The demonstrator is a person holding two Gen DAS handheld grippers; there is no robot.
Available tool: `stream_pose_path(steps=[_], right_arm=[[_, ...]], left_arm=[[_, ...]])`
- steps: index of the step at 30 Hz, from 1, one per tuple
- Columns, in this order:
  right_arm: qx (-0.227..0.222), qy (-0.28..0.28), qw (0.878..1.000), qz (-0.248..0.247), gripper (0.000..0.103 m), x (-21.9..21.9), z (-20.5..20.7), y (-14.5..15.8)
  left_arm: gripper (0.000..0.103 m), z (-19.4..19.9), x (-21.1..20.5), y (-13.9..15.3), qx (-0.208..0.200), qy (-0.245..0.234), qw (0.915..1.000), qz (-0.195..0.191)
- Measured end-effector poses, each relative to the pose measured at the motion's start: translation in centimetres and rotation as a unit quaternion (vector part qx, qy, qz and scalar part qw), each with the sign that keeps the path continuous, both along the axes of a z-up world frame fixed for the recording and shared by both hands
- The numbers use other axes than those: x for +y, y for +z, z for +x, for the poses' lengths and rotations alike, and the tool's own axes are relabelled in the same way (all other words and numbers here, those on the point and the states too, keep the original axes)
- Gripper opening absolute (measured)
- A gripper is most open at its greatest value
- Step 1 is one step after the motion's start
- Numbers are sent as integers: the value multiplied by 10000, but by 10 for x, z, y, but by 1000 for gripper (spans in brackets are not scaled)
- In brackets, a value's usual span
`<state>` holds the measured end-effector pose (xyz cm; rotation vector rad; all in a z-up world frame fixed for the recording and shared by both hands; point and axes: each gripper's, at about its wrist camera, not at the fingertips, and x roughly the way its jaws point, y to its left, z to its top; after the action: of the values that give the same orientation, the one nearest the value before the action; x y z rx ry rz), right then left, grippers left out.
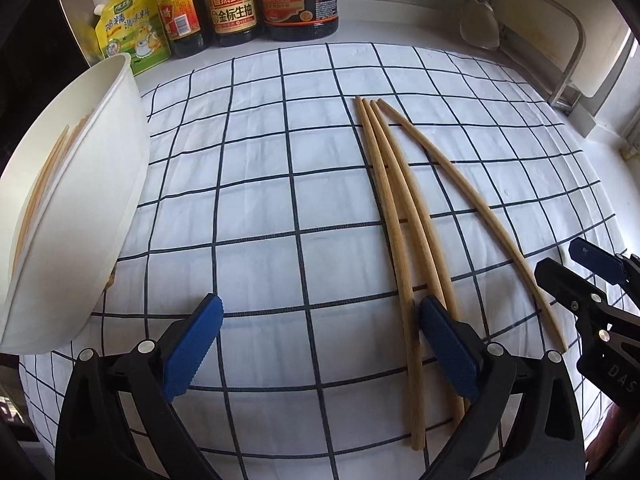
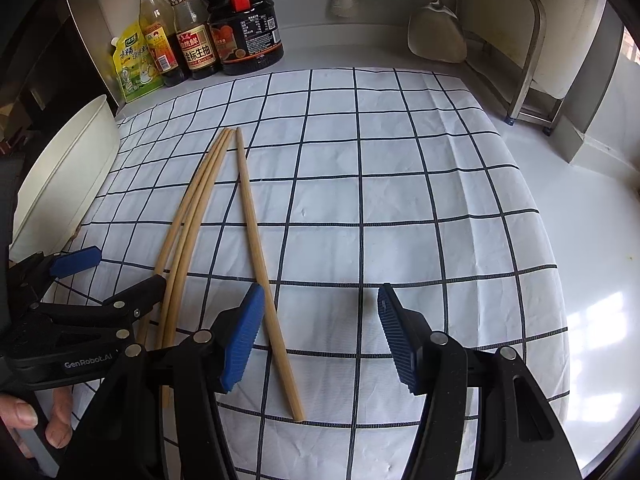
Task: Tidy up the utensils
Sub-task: 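Close the right tool on one wooden chopstick while the left tool grasps another, then carry the right tool's chopstick over the basin while the left tool carries its own there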
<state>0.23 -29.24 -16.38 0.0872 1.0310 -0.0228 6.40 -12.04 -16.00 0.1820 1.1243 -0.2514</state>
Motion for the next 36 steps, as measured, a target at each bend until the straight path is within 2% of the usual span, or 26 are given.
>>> stream_pose_path(steps=[4,10,14,19,20,23,24,25,26,27,32,36], right_arm=[[16,277,9996,-30,56,9,7,-2],[97,478,9979,-430,56,19,24,-9],[29,583,9971,-487,56,23,29,-10],[-34,655,9963,-553,56,25,30,-10],[-28,687,9962,-537,54,26,30,-10],[-44,896,9945,-539,36,33,28,-9],[-59,962,9938,-550,27,37,26,-9],[-67,1019,9931,-569,23,40,26,-9],[-66,1047,9927,-593,13,42,26,-9],[-57,1049,9926,-610,7,42,26,-9],[21,862,9957,-330,6,35,25,-7],[-29,715,9973,-155,6,34,18,3]], left_arm=[[97,5,6,0,-42,164,9999,34],[97,16,4,1,-116,197,9997,52],[95,23,1,1,-99,222,9997,39],[68,24,-4,5,-142,75,9998,-147],[65,22,-6,5,-155,39,9997,-161],[44,18,-12,8,-187,-81,9996,-175],[34,17,-13,9,-187,-116,9996,-190],[23,16,-14,9,-183,-139,9995,-203],[18,15,-14,9,-172,-160,9995,-217],[9,15,-14,10,-157,-173,9995,-229],[7,12,-6,12,-11,-160,9989,-430],[7,3,2,27,-108,-203,9981,-570]])
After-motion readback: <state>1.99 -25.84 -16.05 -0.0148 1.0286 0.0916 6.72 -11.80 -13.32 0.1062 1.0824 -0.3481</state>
